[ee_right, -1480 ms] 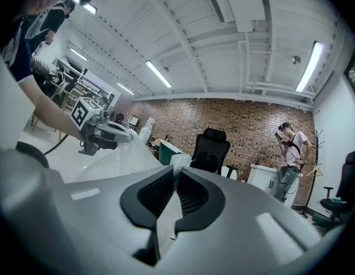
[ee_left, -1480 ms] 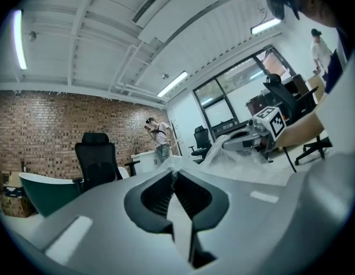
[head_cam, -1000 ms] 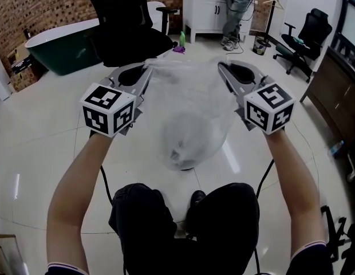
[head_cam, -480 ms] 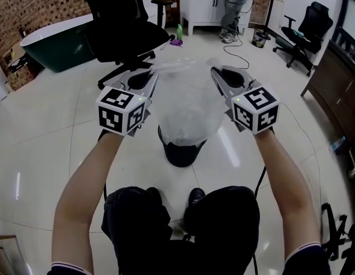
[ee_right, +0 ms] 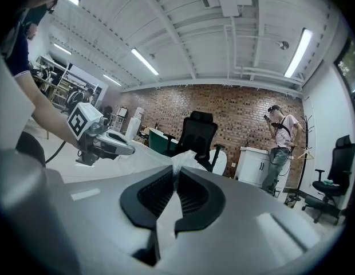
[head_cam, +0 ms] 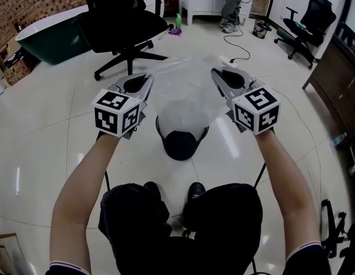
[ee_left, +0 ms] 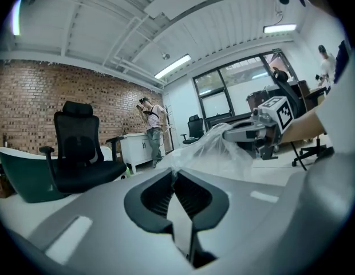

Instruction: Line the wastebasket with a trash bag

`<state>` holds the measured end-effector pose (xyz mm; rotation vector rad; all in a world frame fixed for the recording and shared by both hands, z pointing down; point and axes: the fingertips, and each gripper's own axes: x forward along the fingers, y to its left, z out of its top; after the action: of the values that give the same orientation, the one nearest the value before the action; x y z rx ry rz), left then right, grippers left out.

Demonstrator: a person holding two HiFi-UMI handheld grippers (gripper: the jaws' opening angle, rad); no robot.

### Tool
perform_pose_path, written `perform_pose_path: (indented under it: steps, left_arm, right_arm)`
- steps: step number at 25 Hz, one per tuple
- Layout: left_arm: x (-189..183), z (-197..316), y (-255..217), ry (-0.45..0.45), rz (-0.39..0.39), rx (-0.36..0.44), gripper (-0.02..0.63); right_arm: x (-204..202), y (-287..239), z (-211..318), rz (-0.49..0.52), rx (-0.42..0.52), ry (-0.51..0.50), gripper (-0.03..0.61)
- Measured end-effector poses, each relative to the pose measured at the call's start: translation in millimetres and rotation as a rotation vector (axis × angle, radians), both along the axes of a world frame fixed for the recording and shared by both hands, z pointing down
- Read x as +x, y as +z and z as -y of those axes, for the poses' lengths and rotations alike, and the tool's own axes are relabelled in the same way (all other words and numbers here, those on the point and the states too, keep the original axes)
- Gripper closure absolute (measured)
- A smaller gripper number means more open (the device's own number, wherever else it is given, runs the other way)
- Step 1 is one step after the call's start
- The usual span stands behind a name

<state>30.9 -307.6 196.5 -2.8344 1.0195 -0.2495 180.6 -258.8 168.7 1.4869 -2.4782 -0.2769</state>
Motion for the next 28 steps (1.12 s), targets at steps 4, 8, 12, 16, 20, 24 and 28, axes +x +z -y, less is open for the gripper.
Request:
perform_pose_path:
  steps: [4,8,12,16,20,24,28]
  left_arm:
    - [2,0,14,-0.002,0.017,-0.024,0.603]
    - [0,2,24,-0.006,0.031,-0.039,0.603]
    - [-8,10,35,-0.030,0.031,-0.061,0.603]
    - [-13,20,52,-0.051,0.028,-0.099,0.603]
    - [-12,25,76,-0.055,0.043,-0.138,0.603]
    - [-12,33,100,-0.055,0.064,-0.173,0.603]
    - [-12,42,123,-0.053,0.090,-0.204,0.603]
  right_arm:
    - [-2,17,1,-0.001,-0.029,-0.003,0.577]
    - [-1,33,3,-0.001,-0.058,0.003,0.577]
    - [2,43,10,-0.001,-0.078,0.009,0.577]
    - [7,58,18,0.003,-0.106,0.018,0.577]
    - [12,80,25,0.005,-0.144,0.026,0.577]
    - [18,101,34,0.001,-0.180,0.033,0.577]
    - [27,123,41,0.002,-0.219,0.046,0.577]
